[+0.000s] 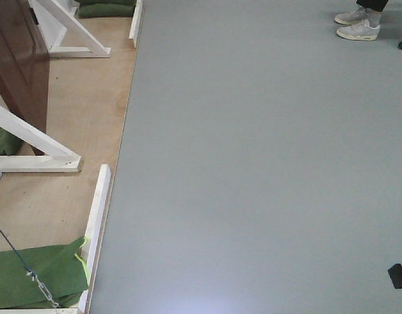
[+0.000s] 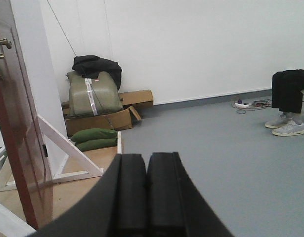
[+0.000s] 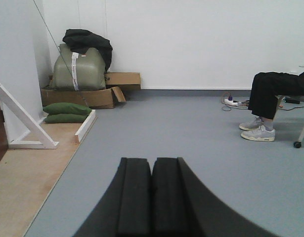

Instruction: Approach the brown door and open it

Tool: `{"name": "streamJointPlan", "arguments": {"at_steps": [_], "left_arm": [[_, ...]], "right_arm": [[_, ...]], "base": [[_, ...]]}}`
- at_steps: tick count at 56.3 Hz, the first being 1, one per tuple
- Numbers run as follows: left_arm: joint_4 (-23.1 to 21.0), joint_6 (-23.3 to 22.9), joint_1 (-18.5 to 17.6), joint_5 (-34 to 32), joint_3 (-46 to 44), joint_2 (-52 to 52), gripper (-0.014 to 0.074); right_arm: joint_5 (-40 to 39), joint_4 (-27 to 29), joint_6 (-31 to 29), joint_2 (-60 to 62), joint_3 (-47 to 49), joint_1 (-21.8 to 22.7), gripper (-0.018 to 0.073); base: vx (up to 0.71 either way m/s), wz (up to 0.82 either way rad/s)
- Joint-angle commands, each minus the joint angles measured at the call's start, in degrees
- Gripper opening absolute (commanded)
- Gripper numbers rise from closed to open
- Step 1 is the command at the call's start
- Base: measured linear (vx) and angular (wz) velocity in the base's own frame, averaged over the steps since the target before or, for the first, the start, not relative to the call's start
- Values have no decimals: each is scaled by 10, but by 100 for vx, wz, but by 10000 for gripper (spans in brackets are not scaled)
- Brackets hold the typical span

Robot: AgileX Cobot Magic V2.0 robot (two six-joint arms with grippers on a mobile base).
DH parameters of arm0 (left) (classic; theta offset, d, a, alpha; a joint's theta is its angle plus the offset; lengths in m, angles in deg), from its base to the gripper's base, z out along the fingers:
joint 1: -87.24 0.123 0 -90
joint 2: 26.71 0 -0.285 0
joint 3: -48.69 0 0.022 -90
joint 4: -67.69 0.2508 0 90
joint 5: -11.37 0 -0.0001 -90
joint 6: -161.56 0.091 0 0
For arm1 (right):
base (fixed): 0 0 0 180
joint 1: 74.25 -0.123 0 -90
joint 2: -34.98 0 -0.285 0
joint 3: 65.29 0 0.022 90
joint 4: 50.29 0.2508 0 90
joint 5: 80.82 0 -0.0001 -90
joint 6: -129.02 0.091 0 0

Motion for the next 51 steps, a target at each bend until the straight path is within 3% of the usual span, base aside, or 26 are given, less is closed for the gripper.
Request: {"name": "streamJointPlan", "arguments": {"at_steps": [1,51], "left_arm": [[0,-5,0,-51,-10,-8,-4],[0,-5,0,-51,-10,-8,-4]], "right_arm": [[-46,-4,-3,7,-3,3,0],[-46,-4,-3,7,-3,3,0]], "base": [[0,0],[1,1]]}}
